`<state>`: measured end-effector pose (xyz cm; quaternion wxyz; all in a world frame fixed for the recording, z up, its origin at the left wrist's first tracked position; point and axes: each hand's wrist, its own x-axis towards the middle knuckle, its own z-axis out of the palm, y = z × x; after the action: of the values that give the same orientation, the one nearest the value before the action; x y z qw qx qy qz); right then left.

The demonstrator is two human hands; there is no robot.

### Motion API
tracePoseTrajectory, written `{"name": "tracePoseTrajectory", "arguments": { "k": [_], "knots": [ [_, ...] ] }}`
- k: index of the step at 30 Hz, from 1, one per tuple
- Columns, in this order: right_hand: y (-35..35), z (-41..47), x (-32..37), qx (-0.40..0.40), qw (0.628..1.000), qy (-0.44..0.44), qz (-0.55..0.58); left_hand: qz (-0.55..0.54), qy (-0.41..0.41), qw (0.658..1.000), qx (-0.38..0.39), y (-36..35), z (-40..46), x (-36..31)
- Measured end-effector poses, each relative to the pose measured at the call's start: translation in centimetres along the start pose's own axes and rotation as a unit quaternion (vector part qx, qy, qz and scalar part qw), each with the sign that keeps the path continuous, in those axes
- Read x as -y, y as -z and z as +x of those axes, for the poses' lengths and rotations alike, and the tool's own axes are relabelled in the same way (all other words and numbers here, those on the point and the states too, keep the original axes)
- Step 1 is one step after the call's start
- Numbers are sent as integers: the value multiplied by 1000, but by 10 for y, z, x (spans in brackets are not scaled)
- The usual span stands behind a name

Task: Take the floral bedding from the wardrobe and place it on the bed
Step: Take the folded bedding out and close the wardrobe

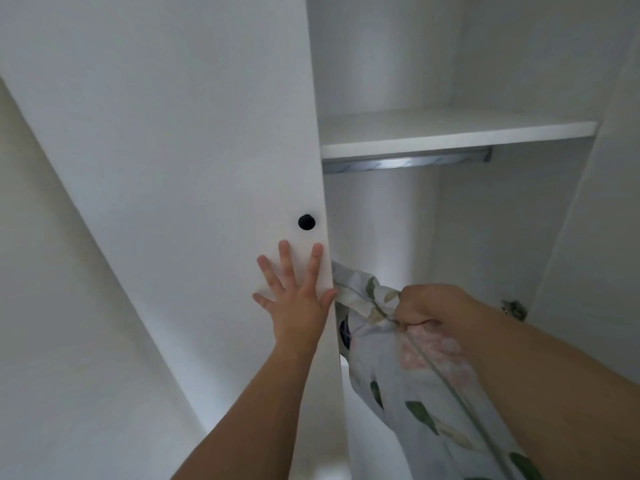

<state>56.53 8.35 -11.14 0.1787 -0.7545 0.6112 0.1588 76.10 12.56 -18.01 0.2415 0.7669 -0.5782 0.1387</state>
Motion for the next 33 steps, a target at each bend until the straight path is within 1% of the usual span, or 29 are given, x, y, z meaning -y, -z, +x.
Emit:
{"name": "tracePoseTrajectory", "arguments": {
  "k": [4, 8, 12, 14, 17, 20, 25, 30, 33],
  "knots": [
    [-2, 5, 1, 3, 999, -21, 25, 7, -9, 1000, 4, -12, 11, 6],
    [-12, 7, 3, 12, 998, -44, 39, 6, -33, 999, -31, -21, 13, 16],
    [-26, 2, -2, 13, 996, -73, 58, -7, -49, 997, -51, -27, 9, 18],
    [-35, -5, -9, 14, 993, -94, 70, -16, -57, 997, -46, -33, 3, 19],
    [-50, -18, -24, 12, 988, -128, 84, -31, -82, 996, -10, -43, -13, 12],
    [-66, -38, -41, 17, 982, -160, 96, -24, -154, 987, 26, -54, -35, -6],
    [-96, -98, -79, 20, 962, -232, 139, -54, -267, 961, 42, -59, -55, -62],
    [-125, -173, -111, 39, 939, -305, 153, -101, -377, 919, 58, -42, -84, -125],
    [-143, -224, -125, 59, 927, -339, 151, -126, -453, 881, 64, -29, -111, -163]
  ]
}}
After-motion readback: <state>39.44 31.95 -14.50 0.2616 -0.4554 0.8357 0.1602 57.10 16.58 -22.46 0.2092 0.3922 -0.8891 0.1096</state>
